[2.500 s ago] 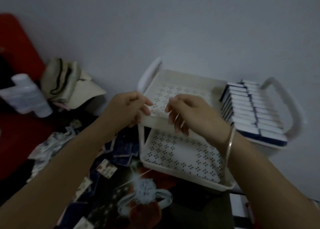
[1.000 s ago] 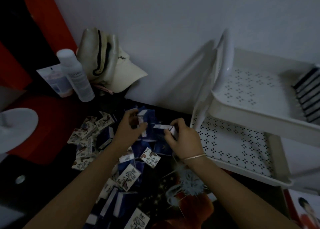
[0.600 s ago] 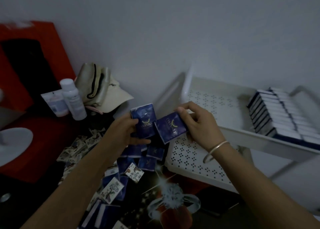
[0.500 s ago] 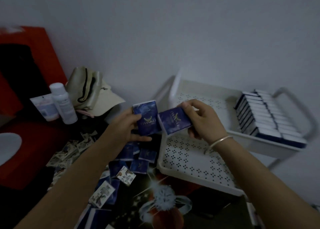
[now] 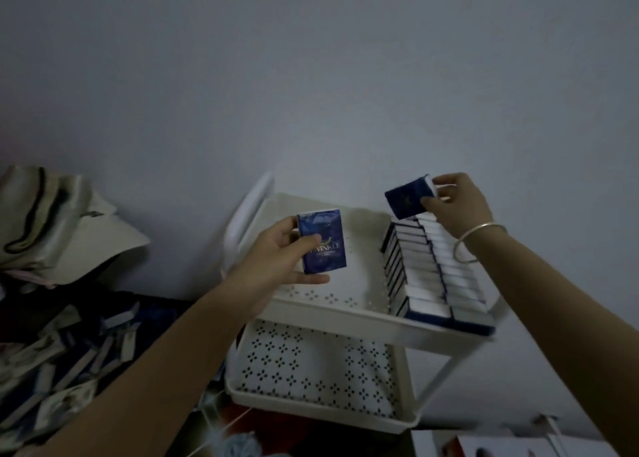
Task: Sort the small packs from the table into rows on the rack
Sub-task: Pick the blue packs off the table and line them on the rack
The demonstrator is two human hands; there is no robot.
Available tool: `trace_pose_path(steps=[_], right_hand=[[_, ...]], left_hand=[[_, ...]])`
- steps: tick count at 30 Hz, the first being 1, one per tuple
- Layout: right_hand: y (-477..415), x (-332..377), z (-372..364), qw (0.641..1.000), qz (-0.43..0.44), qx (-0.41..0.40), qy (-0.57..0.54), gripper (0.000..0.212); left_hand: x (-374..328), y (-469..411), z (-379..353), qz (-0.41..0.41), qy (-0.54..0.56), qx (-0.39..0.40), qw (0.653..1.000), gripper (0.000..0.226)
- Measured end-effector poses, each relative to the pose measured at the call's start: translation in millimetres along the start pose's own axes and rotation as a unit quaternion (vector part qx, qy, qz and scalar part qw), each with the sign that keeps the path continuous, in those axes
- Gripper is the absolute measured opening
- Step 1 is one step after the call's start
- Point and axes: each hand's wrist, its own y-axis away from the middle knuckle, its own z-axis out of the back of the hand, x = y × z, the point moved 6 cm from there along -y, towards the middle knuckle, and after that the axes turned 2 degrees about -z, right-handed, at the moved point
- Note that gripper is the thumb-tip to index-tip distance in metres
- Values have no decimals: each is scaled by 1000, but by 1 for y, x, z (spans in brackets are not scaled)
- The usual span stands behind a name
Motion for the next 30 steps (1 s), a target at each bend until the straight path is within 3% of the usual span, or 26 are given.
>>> trace_pose_path(steps=[2,4,7,11,17,24,30], right_hand=[[-21,-1,0,995,50,-33,81,30],[-39,-1,-10,990,87,-16,111,27],[-58,-5,-27,976,121,38,179,25],[-63,-16,-51,934,144,181,273,21],[-66,-19,-58,907,158,207,330,22],[-69,-35,-62,871,150,252,395,32],[-65,-31,-61,846,169,254,438,46]], left_hand=[[0,-19,-10,2,-19,4,1000,26],[1,-39,-16,-2,-54,-9,998,24],[2,-70,-21,-38,-149,-40,987,19],[8,-108,-25,-56,-238,-69,967,19],[7,-156,-52,-83,-362,-112,922,22],[17,-180,-92,-116,-389,-102,908,23],[29,-192,-110,-116,-406,-39,906,24]])
